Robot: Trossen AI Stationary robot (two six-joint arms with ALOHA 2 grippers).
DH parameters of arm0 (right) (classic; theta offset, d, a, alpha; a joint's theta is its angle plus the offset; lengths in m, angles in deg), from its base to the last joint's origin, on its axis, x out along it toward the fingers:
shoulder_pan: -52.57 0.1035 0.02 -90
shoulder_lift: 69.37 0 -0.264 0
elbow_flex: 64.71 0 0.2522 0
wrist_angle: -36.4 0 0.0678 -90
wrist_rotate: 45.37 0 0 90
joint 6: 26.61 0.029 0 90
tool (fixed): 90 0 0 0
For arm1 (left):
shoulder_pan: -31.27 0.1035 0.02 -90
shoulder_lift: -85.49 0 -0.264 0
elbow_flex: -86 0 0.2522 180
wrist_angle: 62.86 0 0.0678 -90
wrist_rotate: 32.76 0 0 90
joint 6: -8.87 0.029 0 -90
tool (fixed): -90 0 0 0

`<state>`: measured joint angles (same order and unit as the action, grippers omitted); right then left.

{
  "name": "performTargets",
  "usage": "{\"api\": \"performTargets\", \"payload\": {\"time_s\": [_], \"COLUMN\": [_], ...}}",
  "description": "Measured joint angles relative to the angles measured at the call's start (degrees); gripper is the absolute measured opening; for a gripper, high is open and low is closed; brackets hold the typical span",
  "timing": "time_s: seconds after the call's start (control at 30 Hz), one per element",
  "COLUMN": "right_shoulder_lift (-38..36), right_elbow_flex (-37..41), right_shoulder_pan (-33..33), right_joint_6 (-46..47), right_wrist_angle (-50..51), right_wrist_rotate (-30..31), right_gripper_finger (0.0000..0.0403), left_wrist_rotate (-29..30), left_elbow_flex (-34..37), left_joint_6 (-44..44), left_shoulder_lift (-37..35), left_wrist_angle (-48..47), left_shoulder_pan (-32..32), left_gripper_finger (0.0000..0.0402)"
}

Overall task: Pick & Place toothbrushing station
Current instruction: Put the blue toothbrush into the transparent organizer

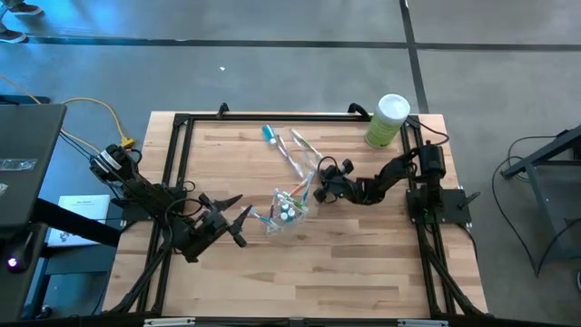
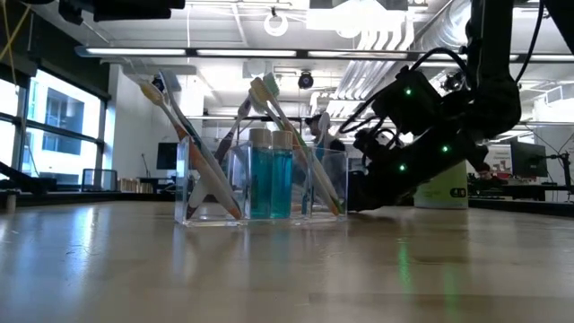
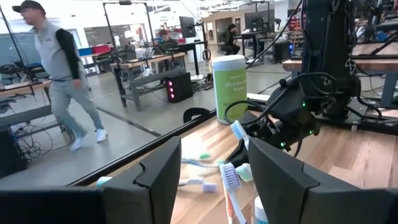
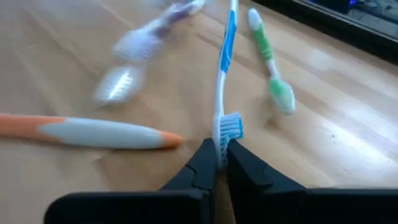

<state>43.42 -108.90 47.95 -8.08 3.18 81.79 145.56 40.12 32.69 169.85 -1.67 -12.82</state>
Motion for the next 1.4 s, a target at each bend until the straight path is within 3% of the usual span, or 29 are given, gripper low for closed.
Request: {"api": "performTargets", "payload": {"time_s": [0.3,0.5,0.73,0.93,1.1,1.3,1.4], "right_shoulder_lift": [-0.7,-8.1,-24.9,-35.6,-39.6,-39.1,-37.8], "right_elbow_flex": [0.0,0.2,0.2,0.1,0.1,-0.5,-3.2], "right_shoulder_pan": [1.1,6.1,15.8,24.6,31.9,39.8,42.4], "right_joint_6": [-0.9,-1.2,-2.2,-5.4,-20.2,-47.4,-57.9], "right_wrist_angle": [3.5,13.5,31.7,38.1,33.6,8.4,1.9], "right_wrist_rotate": [0.2,0.4,16.8,29.8,37.0,38.2,38.2], "right_gripper_finger": [0.0009,0.0007,0.0005,0.0005,0.0005,0.0005,0.0005], "left_wrist_rotate": [0.1,0.6,1.2,1.3,-1.4,-2.7,-2.8], "left_elbow_flex": [0.0,0.0,0.0,0.0,0.0,0.0,0.0], "left_joint_6": [-0.8,-0.6,-0.2,-0.4,-3.2,-3.3,-3.3], "left_shoulder_lift": [0.0,0.0,0.0,0.0,0.0,0.0,0.0], "left_wrist_angle": [-1.2,-1.3,-1.3,-1.3,-1.2,-1.2,-1.2], "left_shoulder_pan": [0.0,0.0,0.0,-0.1,-1.3,-2.8,-3.2], "left_gripper_finger": [0.0184,0.0184,0.0184,0.0184,0.0184,0.0184,0.0184]}}
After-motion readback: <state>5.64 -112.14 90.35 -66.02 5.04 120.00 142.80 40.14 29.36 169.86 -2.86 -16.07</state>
